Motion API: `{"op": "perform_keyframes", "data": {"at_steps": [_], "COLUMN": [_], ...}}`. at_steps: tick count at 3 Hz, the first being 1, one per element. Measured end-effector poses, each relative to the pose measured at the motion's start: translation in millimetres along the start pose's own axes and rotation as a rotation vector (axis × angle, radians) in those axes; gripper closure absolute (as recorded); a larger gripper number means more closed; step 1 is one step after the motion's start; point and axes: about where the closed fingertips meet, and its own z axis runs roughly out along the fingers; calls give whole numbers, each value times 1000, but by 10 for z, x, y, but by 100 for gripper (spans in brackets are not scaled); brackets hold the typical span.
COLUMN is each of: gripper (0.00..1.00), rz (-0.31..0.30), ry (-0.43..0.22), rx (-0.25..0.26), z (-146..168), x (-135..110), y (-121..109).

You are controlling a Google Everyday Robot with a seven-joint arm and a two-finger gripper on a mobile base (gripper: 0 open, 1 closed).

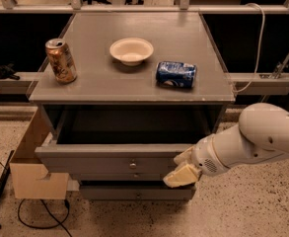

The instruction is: Close top drawer

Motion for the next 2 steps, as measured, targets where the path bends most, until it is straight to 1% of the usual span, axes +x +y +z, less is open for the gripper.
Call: {"op": "perform_keyframes", "data": {"at_steps": [1,2], "gripper": [65,89], "rz": [-8,-23], "ry": [15,47], "rx": [13,43], "z": [41,200], "x": [-36,-178], "y": [-39,-279]}}
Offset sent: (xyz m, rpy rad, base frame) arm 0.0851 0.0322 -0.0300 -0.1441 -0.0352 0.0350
